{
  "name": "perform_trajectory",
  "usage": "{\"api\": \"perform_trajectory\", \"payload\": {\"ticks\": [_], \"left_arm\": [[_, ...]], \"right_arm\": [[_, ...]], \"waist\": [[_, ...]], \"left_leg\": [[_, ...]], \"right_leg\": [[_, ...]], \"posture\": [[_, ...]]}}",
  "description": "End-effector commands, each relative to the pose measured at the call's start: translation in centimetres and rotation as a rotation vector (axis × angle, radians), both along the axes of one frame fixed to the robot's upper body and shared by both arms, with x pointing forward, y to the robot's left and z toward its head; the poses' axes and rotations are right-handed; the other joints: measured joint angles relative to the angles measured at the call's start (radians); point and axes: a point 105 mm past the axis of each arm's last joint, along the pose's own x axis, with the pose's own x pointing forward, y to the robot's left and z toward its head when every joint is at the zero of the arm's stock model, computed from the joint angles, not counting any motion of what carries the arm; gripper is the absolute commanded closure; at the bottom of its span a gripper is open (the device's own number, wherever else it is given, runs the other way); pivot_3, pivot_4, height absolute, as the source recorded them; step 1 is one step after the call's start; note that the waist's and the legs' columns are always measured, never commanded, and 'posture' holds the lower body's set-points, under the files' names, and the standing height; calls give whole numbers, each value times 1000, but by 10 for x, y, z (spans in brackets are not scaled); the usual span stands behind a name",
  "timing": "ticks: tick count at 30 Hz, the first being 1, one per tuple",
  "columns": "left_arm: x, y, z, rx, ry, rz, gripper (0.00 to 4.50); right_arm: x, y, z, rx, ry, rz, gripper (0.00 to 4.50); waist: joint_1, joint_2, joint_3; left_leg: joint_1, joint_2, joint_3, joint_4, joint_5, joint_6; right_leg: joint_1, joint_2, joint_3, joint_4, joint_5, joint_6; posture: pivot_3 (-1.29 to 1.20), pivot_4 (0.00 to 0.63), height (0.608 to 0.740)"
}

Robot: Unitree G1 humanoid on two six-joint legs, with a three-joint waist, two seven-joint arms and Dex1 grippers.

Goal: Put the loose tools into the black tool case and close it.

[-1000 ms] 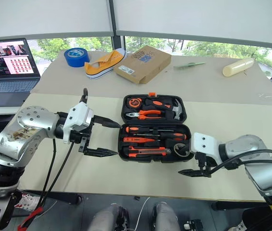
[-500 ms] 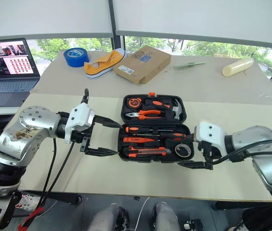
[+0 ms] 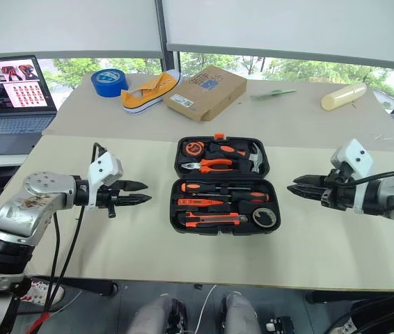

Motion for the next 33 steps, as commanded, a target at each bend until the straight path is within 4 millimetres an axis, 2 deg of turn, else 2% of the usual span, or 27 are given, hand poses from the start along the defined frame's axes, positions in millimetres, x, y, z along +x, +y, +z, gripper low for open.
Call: {"api": "perform_trajectory", "payload": {"ticks": [1, 7, 13, 18, 21, 24, 29, 33], "left_arm": [[9, -7, -1, 24, -55, 10, 4464], [18, -43, 2, -67, -55, 4, 4493], [14, -59, -3, -87, -37, -32, 4493], [-6, -75, -7, -116, -5, -147, 4493], [-24, -81, -7, -143, 24, -226, 4493], [-38, -79, -12, -114, 31, -275, 4493], [-45, -72, -16, -81, 39, -270, 4493], [-64, -62, -26, -42, 93, -311, 4493]], "right_arm": [[11, 1, -3, -31, -53, -11, 4500], [40, -7, -26, -67, -54, -122, 4500], [40, 13, -35, -71, -30, -31, 4500], [23, 34, -35, -42, -5, 91, 4500], [3, 44, -36, -41, 30, 173, 4500], [-11, 49, -38, -50, 46, 203, 4500], [-26, 56, -43, -62, 60, 217, 4500], [-41, 58, -46, -72, 68, 225, 4500]], "waist": [[0, 0, 0], [-2, 0, 0], [-4, 0, 0], [-2, 0, 0], [-3, 1, 0], [-3, 1, 0], [-3, 1, 0], [-4, 1, 0]], "left_leg": [[-1, 0, 0, 0, 0, 0], [0, 0, 1, 0, 0, 0], [0, 0, 1, -1, 0, 0], [0, -1, 1, -1, 0, 0], [0, 0, 1, -2, 0, 0], [0, 0, 0, -3, 0, 0], [0, 0, 0, -3, 0, -1], [1, 0, -1, -3, 0, -1]], "right_leg": [[0, 0, 0, 0, 0, 0], [0, 0, 0, 1, 0, 0], [-1, 1, -1, 1, 2, -3], [-1, -1, -1, 0, 2, -2], [-1, 0, -1, 0, 1, -2], [-1, 0, 0, 0, 1, -2], [-1, -1, 0, 0, 1, -1], [-1, -1, 2, 0, 0, -1]], "posture": [[0, 150, 731], [0, 150, 731], [0, 150, 731], [0, 150, 731], [0, 150, 731], [0, 150, 731], [0, 150, 731], [0, 150, 731]]}}
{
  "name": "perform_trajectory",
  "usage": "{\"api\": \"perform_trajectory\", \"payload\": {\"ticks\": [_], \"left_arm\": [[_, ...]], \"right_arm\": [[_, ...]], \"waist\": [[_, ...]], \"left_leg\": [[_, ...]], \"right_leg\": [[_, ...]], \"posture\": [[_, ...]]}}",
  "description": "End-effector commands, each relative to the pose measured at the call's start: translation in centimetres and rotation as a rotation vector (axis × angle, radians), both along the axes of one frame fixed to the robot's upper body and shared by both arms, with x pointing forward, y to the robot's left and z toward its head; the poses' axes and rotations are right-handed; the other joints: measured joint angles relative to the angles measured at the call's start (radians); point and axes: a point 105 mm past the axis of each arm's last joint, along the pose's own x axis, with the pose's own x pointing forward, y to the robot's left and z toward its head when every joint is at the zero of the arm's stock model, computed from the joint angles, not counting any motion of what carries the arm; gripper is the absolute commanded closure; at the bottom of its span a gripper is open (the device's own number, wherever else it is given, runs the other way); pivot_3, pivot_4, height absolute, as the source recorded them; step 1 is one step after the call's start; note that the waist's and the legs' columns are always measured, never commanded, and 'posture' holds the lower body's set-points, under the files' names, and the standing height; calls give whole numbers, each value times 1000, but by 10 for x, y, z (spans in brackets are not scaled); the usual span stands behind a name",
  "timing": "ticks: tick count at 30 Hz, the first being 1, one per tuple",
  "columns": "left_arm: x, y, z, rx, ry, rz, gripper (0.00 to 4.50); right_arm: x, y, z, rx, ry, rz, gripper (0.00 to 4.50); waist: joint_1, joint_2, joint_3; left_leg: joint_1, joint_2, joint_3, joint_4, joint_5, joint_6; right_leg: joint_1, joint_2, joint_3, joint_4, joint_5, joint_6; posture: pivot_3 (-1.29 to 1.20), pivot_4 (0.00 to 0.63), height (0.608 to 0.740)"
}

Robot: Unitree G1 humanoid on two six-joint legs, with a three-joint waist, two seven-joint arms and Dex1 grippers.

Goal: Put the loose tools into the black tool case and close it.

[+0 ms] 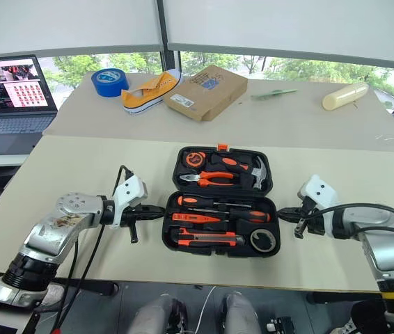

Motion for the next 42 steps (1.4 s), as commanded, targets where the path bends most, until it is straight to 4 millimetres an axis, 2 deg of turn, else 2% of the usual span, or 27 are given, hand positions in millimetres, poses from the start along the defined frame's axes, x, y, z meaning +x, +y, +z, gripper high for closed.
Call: {"api": "perform_trajectory", "payload": {"ticks": [1, 5, 7, 11, 16, 19, 22, 23, 24, 25, 28, 31, 33, 34, 35, 38, 42], "left_arm": [[-35, -21, 0, -43, 54, -183, 4493], [-48, -13, -6, -35, 97, -201, 4493], [-49, -6, -9, -10, 92, -193, 4493], [-31, 18, -12, 45, 54, -111, 4493], [-15, 30, -1, 29, 36, -74, 4493], [0, 39, 2, 45, 20, -19, 4493], [19, 53, 6, 55, 15, 73, 4493], [32, 61, 10, 47, 21, 159, 4500], [44, 67, 16, 23, 28, 226, 3972], [52, 70, 22, -4, 40, 277, 3850], [76, 67, 39, -114, 99, 410, 2613], [91, 52, 51, -211, 186, 482, 1553], [94, 36, 58, -278, 256, 488, 660], [95, 27, 62, -308, 290, 483, 456], [95, 19, 64, -326, 317, 481, 50], [94, -1, 57, -308, 348, 473, 50], [92, -11, 46, -279, 350, 483, 50]], "right_arm": [[-20, 32, 10, 65, -21, 146, 4500], [-36, 29, 5, 49, 5, 142, 4500], [-41, 27, 4, 36, 12, 141, 4500], [-40, 17, 5, 10, 0, 105, 4500], [-34, 1, 8, -29, -18, 61, 4500], [-22, -12, 15, -49, -61, 0, 4500], [-4, -23, 34, -12, -125, -111, 4500], [2, -27, 41, 18, -135, -155, 3918], [7, -28, 48, 51, -140, -187, 3671], [11, -28, 54, 80, -143, -214, 3464], [25, -24, 66, 164, -147, -283, 2320], [41, -18, 72, 206, -165, -343, 1342], [52, -15, 71, 246, -150, -399, 565], [56, -13, 70, 271, -128, -421, 386], [60, -11, 68, 287, -107, -434, 297], [66, -3, 56, 259, -65, -431, 297], [75, 3, 44, 259, -26, -464, 297]], "waist": [[-2, 0, 0], [0, 0, 0], [1, 1, 0], [1, 1, 0], [1, 1, 0], [1, 1, 0], [1, 1, 0], [1, 1, 0], [2, 0, 0], [2, 0, 0], [2, 0, 0], [2, 0, 0], [0, 0, 0], [-2, 0, 0], [-3, 0, 0], [-5, 0, 0], [-13, 0, 0]], "left_leg": [[0, 0, 0, -1, 0, 0], [0, 0, 0, -2, 0, 0], [1, 0, 0, -2, 0, 0], [1, 0, 0, -2, 0, 0], [1, 0, 0, -2, 0, 0], [1, 0, 0, -1, 0, 0], [0, 0, 0, -1, 0, 0], [1, 0, 0, -1, 0, 0], [0, 0, 0, 0, 0, 0], [0, 0, 0, 0, 0, 0], [0, 0, -1, 1, 0, 0], [-2, -1, 0, 2, 0, 1], [-2, -3, 0, 2, 0, 1], [-2, -3, 0, 2, 0, 1], [-2, -3, 0, 2, 0, 1], [-2, -3, 0, 1, 0, 1], [-2, -3, 0, 1, 0, 0]], "right_leg": [[0, 0, 0, 0, 0, -1], [0, 0, 0, -1, 0, -1], [0, 0, 0, -1, -2, 2], [0, -1, 0, -1, -3, 4], [0, 0, 0, 0, -2, 2], [0, 0, 0, 0, -2, 2], [0, 0, -1, 0, -2, 2], [0, 0, -1, 0, -2, 2], [0, 0, -1, 0, -2, 2], [0, 0, -1, 0, -2, 2], [1, 1, -1, 0, -1, 0], [0, 1, -3, 0, 1, -2], [0, 1, -3, 0, 1, -1], [0, 1, -3, 0, 1, -1], [0, 1, -3, 0, 1, -1], [0, 2, -3, 1, 1, -1], [0, 2, -3, 1, 1, -1]], "posture": [[0, 150, 731], [0, 150, 731], [0, 150, 731], [0, 150, 731], [0, 150, 731], [0, 150, 731], [0, 150, 731], [0, 150, 731], [0, 150, 731], [0, 150, 731], [0, 150, 731], [0, 150, 731], [0, 150, 731], [0, 150, 731], [0, 150, 731], [0, 150, 731], [0, 150, 731]]}}
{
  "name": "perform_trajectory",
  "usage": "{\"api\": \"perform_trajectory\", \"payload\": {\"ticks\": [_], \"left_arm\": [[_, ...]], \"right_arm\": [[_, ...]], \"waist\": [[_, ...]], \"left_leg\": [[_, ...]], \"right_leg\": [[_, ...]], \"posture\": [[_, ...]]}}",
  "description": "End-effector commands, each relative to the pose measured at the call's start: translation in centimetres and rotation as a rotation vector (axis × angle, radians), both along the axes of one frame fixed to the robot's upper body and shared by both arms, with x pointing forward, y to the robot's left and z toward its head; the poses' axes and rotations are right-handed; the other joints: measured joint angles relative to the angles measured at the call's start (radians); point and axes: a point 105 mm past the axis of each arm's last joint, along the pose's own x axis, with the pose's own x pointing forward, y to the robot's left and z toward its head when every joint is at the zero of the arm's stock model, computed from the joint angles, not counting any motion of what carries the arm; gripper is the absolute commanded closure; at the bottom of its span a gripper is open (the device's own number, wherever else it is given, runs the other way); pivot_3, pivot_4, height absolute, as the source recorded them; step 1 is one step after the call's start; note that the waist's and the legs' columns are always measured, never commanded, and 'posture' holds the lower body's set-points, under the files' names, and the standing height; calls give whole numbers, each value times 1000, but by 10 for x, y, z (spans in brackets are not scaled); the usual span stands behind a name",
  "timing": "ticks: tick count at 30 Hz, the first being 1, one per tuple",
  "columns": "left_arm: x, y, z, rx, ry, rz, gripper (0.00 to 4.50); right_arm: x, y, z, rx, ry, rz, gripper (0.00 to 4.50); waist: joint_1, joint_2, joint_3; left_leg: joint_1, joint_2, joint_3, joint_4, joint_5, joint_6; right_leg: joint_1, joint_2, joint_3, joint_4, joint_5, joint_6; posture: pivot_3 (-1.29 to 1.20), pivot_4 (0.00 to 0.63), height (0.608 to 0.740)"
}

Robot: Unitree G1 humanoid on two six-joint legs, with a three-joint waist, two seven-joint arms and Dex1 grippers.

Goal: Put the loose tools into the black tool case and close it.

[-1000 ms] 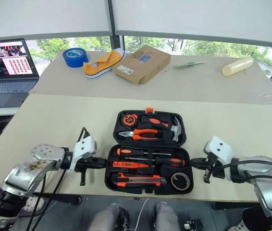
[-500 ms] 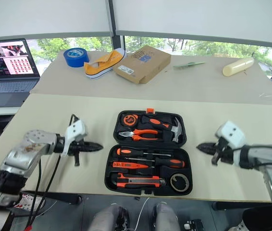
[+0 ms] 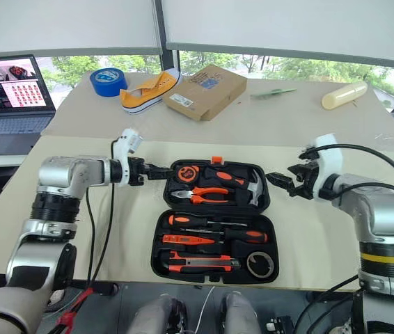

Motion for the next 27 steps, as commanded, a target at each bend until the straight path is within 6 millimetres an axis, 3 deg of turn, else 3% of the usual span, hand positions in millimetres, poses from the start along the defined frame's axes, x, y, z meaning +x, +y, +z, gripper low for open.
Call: {"api": "perform_trajectory", "payload": {"ticks": [1, 3, 7, 12, 16, 23, 27], "left_arm": [[0, -6, 4, 19, -44, 4, 50], [0, -6, -2, 46, -47, 13, 295], [-3, -7, -7, 53, -48, 18, 1554], [-5, -7, -8, 47, -45, 24, 3310], [-5, -6, -9, 42, -45, 35, 4396], [-9, -8, -8, 34, -55, 17, 4482], [-1, -16, 15, -19, -174, 13, 4482]], "right_arm": [[10, 2, 0, 5, 2, -48, 297], [14, 2, -3, 14, 9, -74, 297], [16, 7, -6, 22, 17, -76, 1354], [11, 17, -10, 16, 30, -46, 3128], [7, 26, -12, 21, 23, -17, 4445], [6, 29, -6, 38, 11, -27, 4498], [19, 28, 25, 80, -94, -50, 4498]], "waist": [[-5, 0, 0], [-9, 0, 0], [-9, 0, 0], [-4, 1, 0], [0, 1, -1], [-6, 1, -1], [-8, 1, -1]], "left_leg": [[0, 0, 0, 0, 0, 0], [1, 0, 0, 0, 0, 0], [1, 0, 0, -1, 0, -1], [2, -1, 0, 0, 0, -1], [2, -2, 0, 0, 0, -1], [4, -1, 0, -1, 1, -1], [4, -1, 0, -1, 1, -1]], "right_leg": [[0, 0, 0, 0, 0, 0], [0, 0, 0, 0, 0, 0], [0, 0, 0, 1, 0, 0], [2, -2, 1, 1, 0, 0], [2, -2, 1, 1, 0, 0], [3, -2, 1, 2, 0, 0], [3, -2, 1, 2, 0, 0]], "posture": [[0, 150, 731], [0, 150, 731], [0, 150, 731], [0, 150, 731], [0, 150, 731], [0, 150, 731], [0, 150, 731]]}}
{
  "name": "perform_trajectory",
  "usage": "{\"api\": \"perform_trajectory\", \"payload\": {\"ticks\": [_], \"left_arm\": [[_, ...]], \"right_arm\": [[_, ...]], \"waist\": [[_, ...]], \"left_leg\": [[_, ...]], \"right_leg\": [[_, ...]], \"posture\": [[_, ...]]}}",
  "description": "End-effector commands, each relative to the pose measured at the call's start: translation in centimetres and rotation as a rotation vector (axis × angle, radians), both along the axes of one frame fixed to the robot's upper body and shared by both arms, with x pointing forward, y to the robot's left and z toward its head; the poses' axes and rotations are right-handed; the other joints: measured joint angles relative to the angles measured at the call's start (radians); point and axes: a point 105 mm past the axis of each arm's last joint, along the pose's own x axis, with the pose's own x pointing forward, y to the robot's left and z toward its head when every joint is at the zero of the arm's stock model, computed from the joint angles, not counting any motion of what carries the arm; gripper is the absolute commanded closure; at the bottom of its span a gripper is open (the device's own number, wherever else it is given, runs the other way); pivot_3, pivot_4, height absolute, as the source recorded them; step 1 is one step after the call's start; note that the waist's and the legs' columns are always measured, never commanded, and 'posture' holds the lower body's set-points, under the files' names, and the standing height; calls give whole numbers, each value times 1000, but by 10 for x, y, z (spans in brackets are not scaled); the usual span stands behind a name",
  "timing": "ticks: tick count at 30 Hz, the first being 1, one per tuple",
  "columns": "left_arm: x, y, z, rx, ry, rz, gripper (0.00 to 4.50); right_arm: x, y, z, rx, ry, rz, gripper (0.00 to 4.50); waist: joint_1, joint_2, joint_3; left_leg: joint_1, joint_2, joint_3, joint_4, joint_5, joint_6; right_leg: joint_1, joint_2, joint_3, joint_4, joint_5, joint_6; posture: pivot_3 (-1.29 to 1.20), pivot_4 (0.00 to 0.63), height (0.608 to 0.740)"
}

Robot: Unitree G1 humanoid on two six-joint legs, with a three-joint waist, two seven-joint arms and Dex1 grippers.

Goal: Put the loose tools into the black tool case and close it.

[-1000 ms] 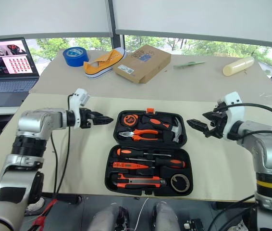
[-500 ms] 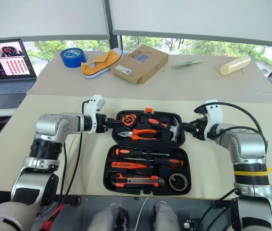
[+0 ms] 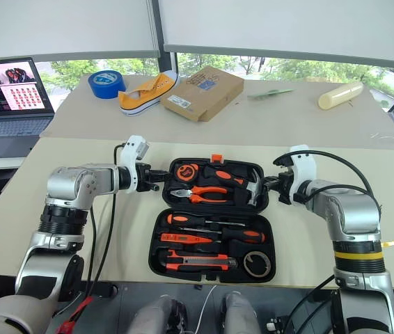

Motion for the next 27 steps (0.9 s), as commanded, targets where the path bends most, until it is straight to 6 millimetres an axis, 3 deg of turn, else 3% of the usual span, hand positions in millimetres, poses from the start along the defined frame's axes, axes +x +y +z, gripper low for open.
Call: {"api": "perform_trajectory", "payload": {"ticks": [1, 8, 13, 16, 22, 27], "left_arm": [[7, -15, 25, -63, -131, -28, 4482], [24, -24, 64, -100, -360, -32, 4482], [27, -31, 75, -115, -453, -47, 4482], [27, -33, 71, -63, -516, -68, 4482], [17, -32, 55, -25, -583, -90, 4482], [-1, -23, 69, -95, -702, -63, 4482]], "right_arm": [[14, 6, 47, 52, -167, 5, 4498], [34, 7, 81, 75, -300, -30, 4498], [46, 4, 98, 121, -381, -85, 4498], [49, 4, 105, 66, -457, -77, 4498], [40, 14, 92, -3, -533, -19, 4498], [19, 12, 100, 17, -653, -23, 4498]], "waist": [[-1, 0, 0], [-2, 0, 0], [-6, 0, 1], [-5, 0, 1], [-6, 0, 0], [-7, 0, 0]], "left_leg": [[0, 0, 0, 0, 0, 0], [-5, -1, 0, 0, 1, 0], [-7, -3, 2, -3, 1, 0], [-10, -5, 2, -6, 2, 1], [-10, -6, 3, -13, 2, 1], [-9, -6, 2, -14, 2, 1]], "right_leg": [[0, 0, 0, 0, 0, 0], [-5, 0, 0, 0, 1, -1], [-8, 0, 0, -2, 1, 0], [-11, 0, -1, -1, 1, 0], [-13, 0, -1, -3, 0, 3], [-13, 0, 0, -3, -1, 4]], "posture": [[0, 150, 731], [0, 150, 731], [0, 150, 731], [0, 150, 731], [0, 150, 731], [0, 150, 731]]}}
